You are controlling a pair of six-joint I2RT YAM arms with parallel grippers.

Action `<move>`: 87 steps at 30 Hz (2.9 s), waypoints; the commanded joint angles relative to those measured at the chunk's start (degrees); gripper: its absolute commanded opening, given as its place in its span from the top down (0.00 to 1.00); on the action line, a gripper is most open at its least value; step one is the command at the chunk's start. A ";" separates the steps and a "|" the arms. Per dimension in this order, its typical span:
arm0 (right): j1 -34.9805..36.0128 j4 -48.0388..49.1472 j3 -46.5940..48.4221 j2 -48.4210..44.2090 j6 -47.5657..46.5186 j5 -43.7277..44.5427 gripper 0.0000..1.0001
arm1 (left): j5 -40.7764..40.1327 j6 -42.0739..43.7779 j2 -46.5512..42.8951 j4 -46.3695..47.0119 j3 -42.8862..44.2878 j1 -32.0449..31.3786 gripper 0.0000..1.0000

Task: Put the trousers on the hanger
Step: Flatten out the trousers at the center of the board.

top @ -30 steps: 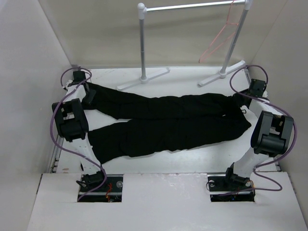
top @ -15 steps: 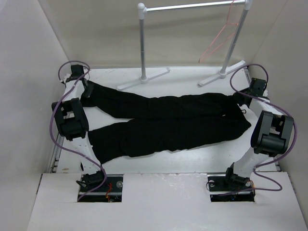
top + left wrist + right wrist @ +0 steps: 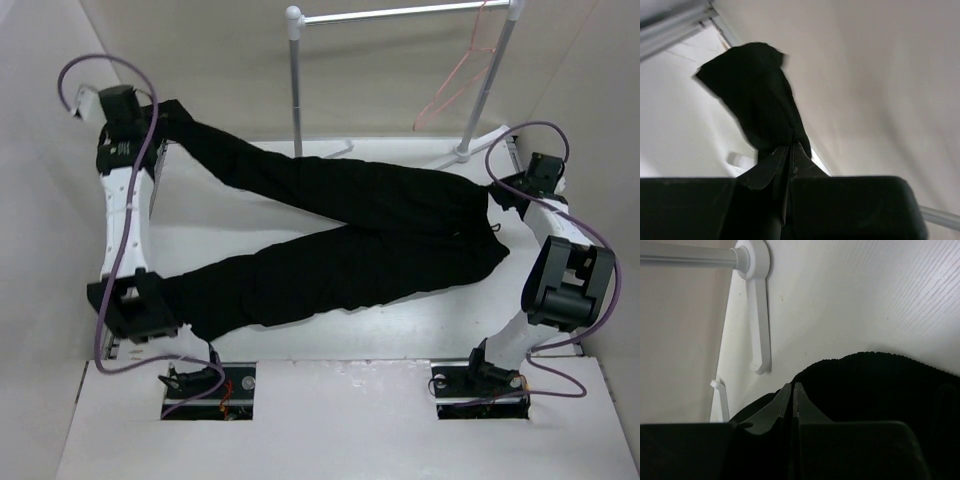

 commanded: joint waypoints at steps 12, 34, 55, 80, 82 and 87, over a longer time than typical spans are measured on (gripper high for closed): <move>-5.20 4.07 -5.47 0.28 2.15 -0.59 0.98 | 4.81 -3.33 5.40 12.19 -32.52 13.51 1.00; -5.20 -0.32 -14.36 -34.43 1.27 5.73 0.97 | -5.47 0.26 -31.33 -3.71 -25.31 9.73 1.00; -0.46 1.97 18.86 14.43 -0.23 4.24 0.72 | -9.96 9.15 28.51 -4.69 18.26 2.61 0.92; -3.88 -7.45 -29.38 -24.70 -3.74 15.07 0.51 | -7.24 -0.16 -29.40 2.87 -63.80 -17.78 0.59; -4.85 -5.61 -29.47 -21.45 -4.70 12.60 0.51 | -6.62 -0.78 -30.10 3.31 -65.47 -17.78 0.59; -5.03 -0.77 -25.70 -14.24 -5.67 6.62 0.52 | -6.71 -1.22 -33.00 3.31 -69.95 -16.47 0.59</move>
